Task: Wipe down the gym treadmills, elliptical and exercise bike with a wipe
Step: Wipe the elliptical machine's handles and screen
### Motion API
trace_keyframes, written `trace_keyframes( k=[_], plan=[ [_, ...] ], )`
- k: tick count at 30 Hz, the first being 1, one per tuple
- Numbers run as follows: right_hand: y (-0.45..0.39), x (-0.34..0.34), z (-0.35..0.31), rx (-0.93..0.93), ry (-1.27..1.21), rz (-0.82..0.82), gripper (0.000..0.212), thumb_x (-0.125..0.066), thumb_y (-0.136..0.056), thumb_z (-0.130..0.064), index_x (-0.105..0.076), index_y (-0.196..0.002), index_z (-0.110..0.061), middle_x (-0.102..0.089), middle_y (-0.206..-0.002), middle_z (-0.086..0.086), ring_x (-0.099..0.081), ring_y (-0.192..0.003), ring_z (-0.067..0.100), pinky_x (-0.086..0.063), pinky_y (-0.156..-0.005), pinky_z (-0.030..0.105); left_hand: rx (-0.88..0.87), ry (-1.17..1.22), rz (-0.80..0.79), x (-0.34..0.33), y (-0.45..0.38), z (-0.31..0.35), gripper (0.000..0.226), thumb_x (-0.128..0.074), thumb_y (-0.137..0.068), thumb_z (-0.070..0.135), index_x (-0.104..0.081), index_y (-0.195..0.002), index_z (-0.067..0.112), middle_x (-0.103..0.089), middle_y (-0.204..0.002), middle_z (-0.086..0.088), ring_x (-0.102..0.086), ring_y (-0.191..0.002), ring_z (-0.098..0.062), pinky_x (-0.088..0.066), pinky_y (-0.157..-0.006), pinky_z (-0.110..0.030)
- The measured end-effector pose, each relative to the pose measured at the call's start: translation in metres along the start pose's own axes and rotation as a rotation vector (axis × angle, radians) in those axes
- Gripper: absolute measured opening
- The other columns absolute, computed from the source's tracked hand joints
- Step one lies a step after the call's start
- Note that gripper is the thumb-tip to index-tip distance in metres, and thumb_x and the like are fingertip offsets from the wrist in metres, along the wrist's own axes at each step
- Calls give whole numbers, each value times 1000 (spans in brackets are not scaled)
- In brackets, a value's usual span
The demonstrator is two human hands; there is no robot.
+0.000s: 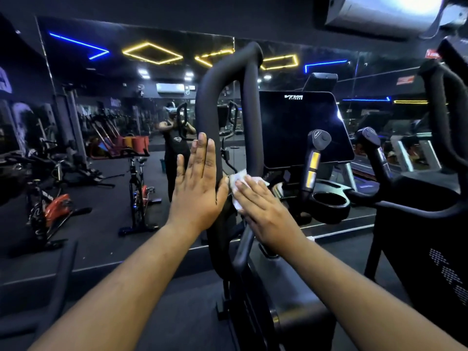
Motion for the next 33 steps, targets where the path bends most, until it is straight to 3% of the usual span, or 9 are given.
trace_keyframes(
  k=[5, 7, 11, 15, 17, 21, 24, 28, 33],
  plan=[
    [-18, 9, 32, -76, 327, -79, 61, -35, -106, -50, -44, -152, -10, -36, -161, 9, -27, -152, 30, -26, -117, 64, -3, 26, -37, -2, 2, -1, 78, -33, -104, 44, 8, -162, 12, 18, -170, -5, 14, -157, -17, 10, -127, -44],
    [-7, 0, 28, -137, 283, -90, 70, -29, -104, -58, -34, -156, -12, -28, -165, 9, -20, -154, 32, -20, -119, 65, -18, 52, -54, -5, 8, -3, 75, -29, -106, 44, 10, -162, 13, 19, -170, -4, 14, -157, -18, 4, -127, -50],
    [16, -30, -25, -83, 196, -149, 83, -33, -100, -66, -23, -159, -8, -19, -167, 11, -11, -156, 29, -13, -123, 60, -75, 37, -79, -6, 13, -9, 73, -24, -107, 47, 8, -162, 13, 16, -170, -5, 10, -158, -20, -3, -127, -56],
    [5, -14, 12, -123, 411, -172, 87, -29, -98, -72, -26, -160, -12, -19, -168, 7, -14, -156, 28, -21, -114, 72, -101, 14, -99, -3, 10, -10, 74, -22, -106, 49, 6, -163, 11, 16, -170, -6, 9, -158, -20, -5, -126, -57],
    [4, -10, 29, -242, 337, -167, 89, -26, -97, -73, -19, -161, -11, -11, -169, 9, -9, -156, 32, -17, -117, 71, -85, 32, -92, -5, 13, -9, 73, -22, -107, 48, 6, -162, 11, 16, -170, -6, 9, -158, -20, -6, -126, -57],
    [12, -26, -2, -245, 85, -141, 86, -27, -100, -66, -12, -161, -7, -4, -170, 14, 2, -156, 35, -10, -124, 60, -23, 75, -61, -9, 17, -6, 72, -25, -106, 44, 6, -162, 11, 15, -171, -5, 8, -158, -19, -7, -126, -57],
    [-2, -17, 15, -273, 114, -129, 83, -21, -101, -67, -14, -162, -10, -2, -171, 7, 2, -157, 27, -11, -123, 59, 12, 112, -37, -10, 15, 1, 73, -26, -105, 41, 8, -162, 12, 18, -170, -3, 10, -158, -18, -2, -127, -53],
    [-47, -4, 51, -400, -43, -111, 83, -20, -99, -69, -1, -162, -19, 21, -167, -9, 17, -155, 21, -3, -126, 52, 69, 182, -28, -11, 15, 6, 75, -26, -101, 38, 12, -162, 16, 21, -169, 0, 13, -157, -17, 3, -127, -51],
    [-23, -11, 33, -459, -156, -71, 83, -25, -102, -63, -5, -162, -8, 14, -169, 3, 15, -156, 24, -3, -128, 44, 81, 203, -23, -12, 17, 6, 76, -31, -102, 33, 11, -162, 15, 20, -170, 0, 11, -158, -18, -1, -127, -56]
  ],
)
Point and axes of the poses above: each hand's wrist, its own y-axis away from the middle knuckle, its own x-axis out of the back of the hand, z = x × y, the point moved 8 cm from there along -y, towards the middle knuckle
